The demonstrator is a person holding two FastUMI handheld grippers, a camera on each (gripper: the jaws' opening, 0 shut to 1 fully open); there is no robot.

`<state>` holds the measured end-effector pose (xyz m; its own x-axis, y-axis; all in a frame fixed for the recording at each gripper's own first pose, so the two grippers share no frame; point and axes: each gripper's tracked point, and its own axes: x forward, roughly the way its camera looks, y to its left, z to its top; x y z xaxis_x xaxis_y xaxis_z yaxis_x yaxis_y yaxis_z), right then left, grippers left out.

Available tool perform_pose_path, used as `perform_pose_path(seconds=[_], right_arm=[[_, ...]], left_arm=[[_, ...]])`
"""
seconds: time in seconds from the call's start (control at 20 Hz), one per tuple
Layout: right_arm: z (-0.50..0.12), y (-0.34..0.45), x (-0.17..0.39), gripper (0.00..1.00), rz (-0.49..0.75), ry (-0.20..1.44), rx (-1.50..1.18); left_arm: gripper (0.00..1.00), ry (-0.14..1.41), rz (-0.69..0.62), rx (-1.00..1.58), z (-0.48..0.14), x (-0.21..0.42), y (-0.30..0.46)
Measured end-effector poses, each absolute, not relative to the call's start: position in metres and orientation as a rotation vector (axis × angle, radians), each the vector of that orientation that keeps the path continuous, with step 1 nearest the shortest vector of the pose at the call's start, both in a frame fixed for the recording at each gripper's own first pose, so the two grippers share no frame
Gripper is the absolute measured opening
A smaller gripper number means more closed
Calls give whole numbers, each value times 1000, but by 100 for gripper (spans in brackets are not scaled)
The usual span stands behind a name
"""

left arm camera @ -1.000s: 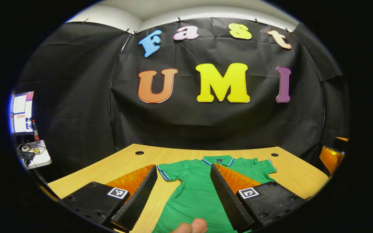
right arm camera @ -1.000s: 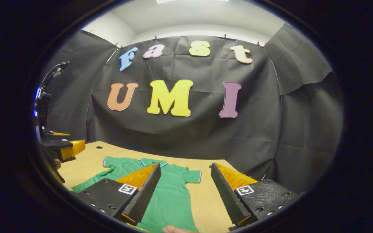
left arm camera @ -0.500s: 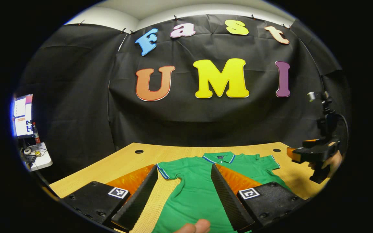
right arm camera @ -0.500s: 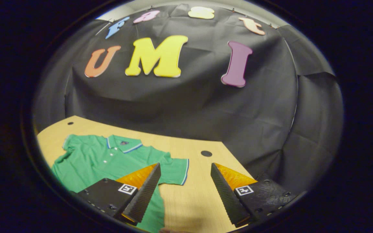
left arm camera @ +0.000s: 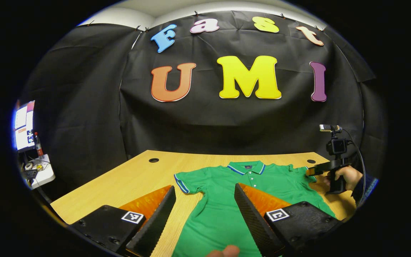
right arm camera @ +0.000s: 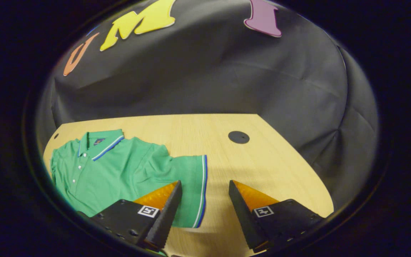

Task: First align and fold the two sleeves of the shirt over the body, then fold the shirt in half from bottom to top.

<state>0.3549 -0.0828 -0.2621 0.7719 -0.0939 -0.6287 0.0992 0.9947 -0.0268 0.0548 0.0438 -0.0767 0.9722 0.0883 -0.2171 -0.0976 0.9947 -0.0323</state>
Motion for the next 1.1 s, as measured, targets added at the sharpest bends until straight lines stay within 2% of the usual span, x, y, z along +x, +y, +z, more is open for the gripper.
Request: perform_pose_path(seconds=[0.1, 0.15, 0.2, 0.3, 0.35, 0.4, 0.45, 0.85, 1.1], right_arm=[[-263, -80, 364, 70, -98, 672, 73], [-262, -79, 365, 58, -99, 666, 95], [-262, -82, 369, 50, -108, 665, 115], [-261, -78, 368, 16, -104, 667, 147], [-262, -77, 369, 6, -100, 665, 135], [-260, -77, 368, 6, -95, 658, 112], [-258, -77, 366, 0, -100, 660, 97], [-184, -28, 362, 0, -57, 535, -59], [-178, 42, 357, 1, 39, 512, -140]], left_arm=[[100, 252, 83, -64, -87, 59, 41], [100, 269, 77, -76, -93, 59, 38], [100, 276, 72, -83, -94, 59, 36], [100, 272, 71, -78, -92, 58, 38], [100, 261, 67, -74, -89, 58, 37], [100, 254, 66, -68, -87, 57, 38], [100, 248, 73, -60, -85, 56, 40], [100, 235, 96, -52, -81, 54, 55], [100, 244, 90, -102, -82, 55, 59]])
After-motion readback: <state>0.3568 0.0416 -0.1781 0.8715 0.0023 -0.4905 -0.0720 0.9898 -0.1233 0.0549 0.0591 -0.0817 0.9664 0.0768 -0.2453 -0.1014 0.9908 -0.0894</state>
